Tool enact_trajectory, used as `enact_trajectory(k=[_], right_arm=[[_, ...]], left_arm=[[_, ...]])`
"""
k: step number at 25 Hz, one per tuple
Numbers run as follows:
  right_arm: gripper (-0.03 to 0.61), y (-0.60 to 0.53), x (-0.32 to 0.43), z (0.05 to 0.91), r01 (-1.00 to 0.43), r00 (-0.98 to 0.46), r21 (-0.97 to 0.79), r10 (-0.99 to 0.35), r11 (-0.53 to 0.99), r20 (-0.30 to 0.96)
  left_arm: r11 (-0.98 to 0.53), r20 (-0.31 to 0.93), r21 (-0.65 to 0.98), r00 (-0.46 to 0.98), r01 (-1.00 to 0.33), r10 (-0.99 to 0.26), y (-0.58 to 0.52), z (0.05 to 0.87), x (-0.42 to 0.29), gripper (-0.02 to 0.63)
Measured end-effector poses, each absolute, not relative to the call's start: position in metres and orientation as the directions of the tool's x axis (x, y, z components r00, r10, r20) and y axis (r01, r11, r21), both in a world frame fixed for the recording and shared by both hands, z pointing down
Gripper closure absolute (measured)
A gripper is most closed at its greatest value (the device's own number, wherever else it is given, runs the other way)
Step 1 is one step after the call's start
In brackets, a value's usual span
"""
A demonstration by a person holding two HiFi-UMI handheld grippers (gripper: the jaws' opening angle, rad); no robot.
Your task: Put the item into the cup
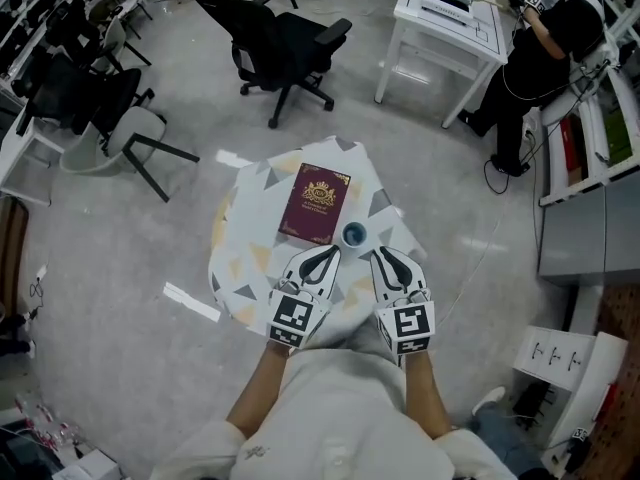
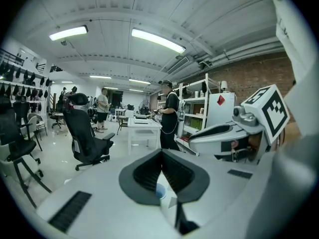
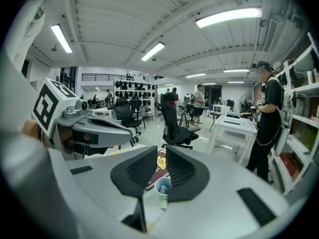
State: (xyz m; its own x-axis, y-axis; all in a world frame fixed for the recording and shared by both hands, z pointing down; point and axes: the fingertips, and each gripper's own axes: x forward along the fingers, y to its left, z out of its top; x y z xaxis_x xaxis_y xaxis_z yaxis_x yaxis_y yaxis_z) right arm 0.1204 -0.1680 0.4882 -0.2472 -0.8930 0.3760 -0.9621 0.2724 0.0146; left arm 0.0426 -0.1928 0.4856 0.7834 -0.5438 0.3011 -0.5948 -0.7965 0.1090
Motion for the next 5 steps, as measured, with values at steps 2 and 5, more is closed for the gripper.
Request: enact_trajectory(k=[2, 5], right_arm=[[0.522, -0.1650, 0.1175, 0.4875, -0.963, -0.243, 0.016, -0.893, 0.268, 0.379], [0.522, -0.1609, 0.1120, 0.4867, -0.964, -0.237, 0.019, -0.893, 0.264, 0.382]], left_arm=[[-0.799, 0.301, 0.109, 0.786, -0.591, -0.540, -0.1900, 0.4850, 0.0393, 0.602], [-0.802, 0.302, 0.111, 0.788, -0.588, -0.536, -0.1851, 0.4856, 0.0328, 0.601]])
